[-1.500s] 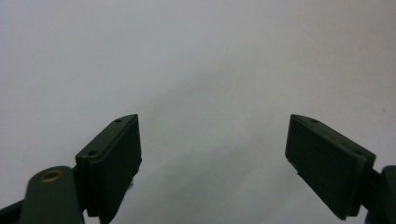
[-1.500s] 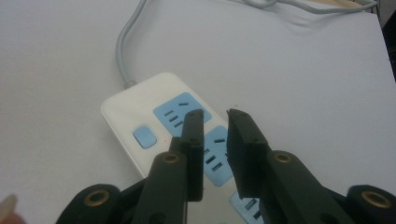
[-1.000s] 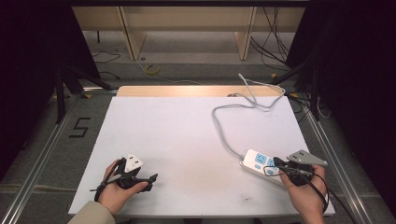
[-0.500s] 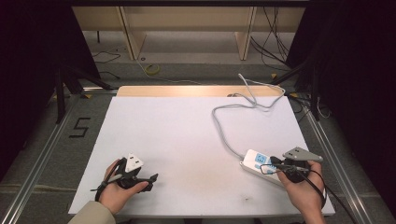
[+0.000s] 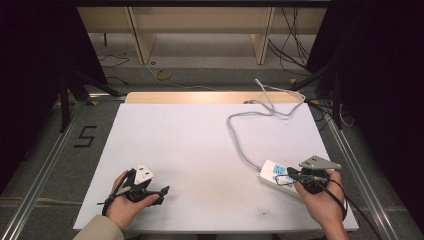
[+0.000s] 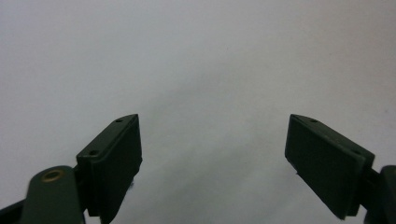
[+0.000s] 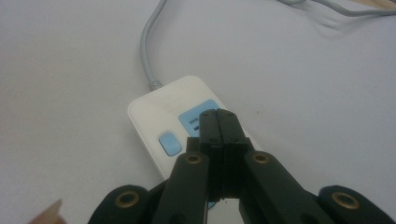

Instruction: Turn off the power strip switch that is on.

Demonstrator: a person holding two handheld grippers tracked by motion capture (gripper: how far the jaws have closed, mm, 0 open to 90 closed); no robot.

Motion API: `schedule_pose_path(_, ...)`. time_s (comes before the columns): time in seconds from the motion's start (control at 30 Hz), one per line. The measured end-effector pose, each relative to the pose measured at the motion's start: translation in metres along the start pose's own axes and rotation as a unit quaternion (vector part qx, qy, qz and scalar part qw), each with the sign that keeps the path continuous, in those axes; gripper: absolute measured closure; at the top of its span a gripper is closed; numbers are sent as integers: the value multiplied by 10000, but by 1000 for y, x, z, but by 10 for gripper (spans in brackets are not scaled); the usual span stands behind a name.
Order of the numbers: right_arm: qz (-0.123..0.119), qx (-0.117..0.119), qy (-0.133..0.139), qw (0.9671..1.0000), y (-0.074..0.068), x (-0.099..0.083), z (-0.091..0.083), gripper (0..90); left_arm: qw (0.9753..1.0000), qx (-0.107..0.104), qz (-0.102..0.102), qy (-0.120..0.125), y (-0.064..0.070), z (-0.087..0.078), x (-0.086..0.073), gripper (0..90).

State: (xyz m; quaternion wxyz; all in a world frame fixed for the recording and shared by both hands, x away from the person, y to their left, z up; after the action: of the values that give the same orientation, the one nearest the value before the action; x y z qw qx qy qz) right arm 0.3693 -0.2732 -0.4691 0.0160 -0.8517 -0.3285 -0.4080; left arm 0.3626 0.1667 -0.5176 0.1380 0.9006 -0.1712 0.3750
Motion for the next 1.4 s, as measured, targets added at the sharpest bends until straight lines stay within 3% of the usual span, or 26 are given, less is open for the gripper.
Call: schedule_pose_path(1.4,-145,283,-363,9988,-8,14,6,900,10000,29,8,-19,-1,1,0,186)
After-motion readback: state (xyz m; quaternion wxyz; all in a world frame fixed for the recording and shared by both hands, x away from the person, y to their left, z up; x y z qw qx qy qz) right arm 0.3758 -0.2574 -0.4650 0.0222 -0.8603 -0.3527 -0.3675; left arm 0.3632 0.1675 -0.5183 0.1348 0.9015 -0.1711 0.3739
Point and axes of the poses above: each handheld gripper's, and its own axes: z roughly forward along the jaws, x roughly out of its top, y roughly to its right, the point moved 6 cm from there along z, roughly forward along the jaws, and after that the axes turned 13 degrees about -z, right-handed, at the moved point
